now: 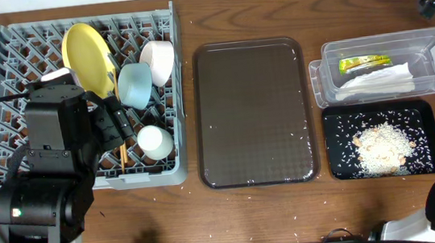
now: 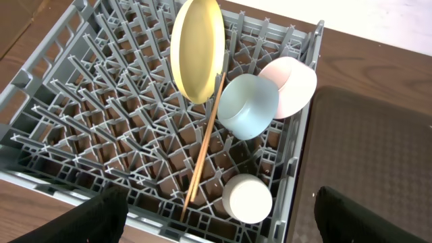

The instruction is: Sort waste into correct bins and load items into the dishwasher

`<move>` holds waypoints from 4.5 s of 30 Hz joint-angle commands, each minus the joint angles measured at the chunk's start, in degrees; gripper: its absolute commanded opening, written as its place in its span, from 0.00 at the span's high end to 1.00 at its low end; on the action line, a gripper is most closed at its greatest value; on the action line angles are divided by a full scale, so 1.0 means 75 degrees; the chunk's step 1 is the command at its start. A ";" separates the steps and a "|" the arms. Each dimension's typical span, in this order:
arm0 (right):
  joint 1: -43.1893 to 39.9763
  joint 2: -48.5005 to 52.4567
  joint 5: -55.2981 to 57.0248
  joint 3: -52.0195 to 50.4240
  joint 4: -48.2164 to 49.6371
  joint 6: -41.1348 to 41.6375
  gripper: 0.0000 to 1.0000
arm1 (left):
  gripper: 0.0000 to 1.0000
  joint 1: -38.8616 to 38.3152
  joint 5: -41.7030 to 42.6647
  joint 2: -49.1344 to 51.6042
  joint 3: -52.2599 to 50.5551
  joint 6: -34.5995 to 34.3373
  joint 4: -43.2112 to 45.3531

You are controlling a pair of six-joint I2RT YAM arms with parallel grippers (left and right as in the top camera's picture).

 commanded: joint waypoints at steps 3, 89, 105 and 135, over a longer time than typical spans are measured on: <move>0.2028 -0.0889 0.2833 0.0085 0.0009 -0.0490 0.01 | 0.11 -0.0003 -0.0009 0.0029 0.0015 -0.0067 -0.0017; 0.4025 -1.2954 0.2760 -1.4242 0.7790 -0.2177 0.01 | 0.10 -0.0003 -0.0009 0.0029 0.0012 -0.0067 -0.0017; 0.4025 -1.2954 0.2760 -1.4242 0.7790 -0.2177 0.01 | 0.10 0.0213 -0.0096 -0.0857 -0.0918 -0.0035 0.0344; 0.4025 -1.2954 0.2760 -1.4242 0.7790 -0.2177 0.01 | 0.10 0.1944 0.0656 -0.8090 -1.1077 0.0335 0.7988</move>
